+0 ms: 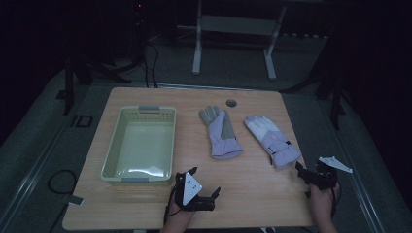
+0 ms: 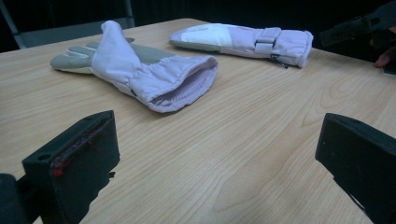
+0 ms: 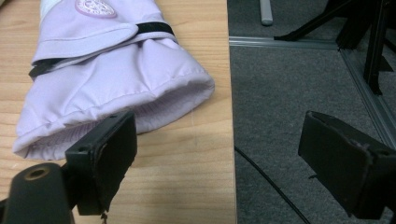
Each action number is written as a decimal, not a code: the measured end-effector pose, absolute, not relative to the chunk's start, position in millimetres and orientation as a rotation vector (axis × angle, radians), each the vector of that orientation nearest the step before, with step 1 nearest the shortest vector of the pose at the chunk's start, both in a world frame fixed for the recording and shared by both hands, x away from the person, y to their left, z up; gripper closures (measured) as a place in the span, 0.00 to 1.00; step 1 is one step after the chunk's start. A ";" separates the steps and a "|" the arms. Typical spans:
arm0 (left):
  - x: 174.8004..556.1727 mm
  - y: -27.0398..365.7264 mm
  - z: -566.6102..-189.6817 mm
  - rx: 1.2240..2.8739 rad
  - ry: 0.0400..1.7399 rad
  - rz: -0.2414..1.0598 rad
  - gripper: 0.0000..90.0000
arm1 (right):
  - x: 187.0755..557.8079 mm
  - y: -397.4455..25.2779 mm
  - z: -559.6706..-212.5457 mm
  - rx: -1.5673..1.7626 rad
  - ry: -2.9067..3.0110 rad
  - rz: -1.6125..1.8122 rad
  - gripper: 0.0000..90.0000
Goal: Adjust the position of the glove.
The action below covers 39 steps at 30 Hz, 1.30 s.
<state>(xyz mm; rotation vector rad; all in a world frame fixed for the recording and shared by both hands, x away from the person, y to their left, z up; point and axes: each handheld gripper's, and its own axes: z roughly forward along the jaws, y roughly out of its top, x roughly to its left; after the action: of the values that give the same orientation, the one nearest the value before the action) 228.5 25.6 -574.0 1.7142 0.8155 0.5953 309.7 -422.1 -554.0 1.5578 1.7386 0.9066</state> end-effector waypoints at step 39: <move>226.7 24.1 -573.9 1.731 0.773 0.580 0.00 | 341.0 -371.8 -410.6 1.233 1.797 1.061 0.12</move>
<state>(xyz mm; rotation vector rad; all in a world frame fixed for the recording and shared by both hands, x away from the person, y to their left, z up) 226.7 24.1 -573.9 1.7314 0.7730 0.5799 341.0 -371.8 -410.6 1.2327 1.7973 1.0610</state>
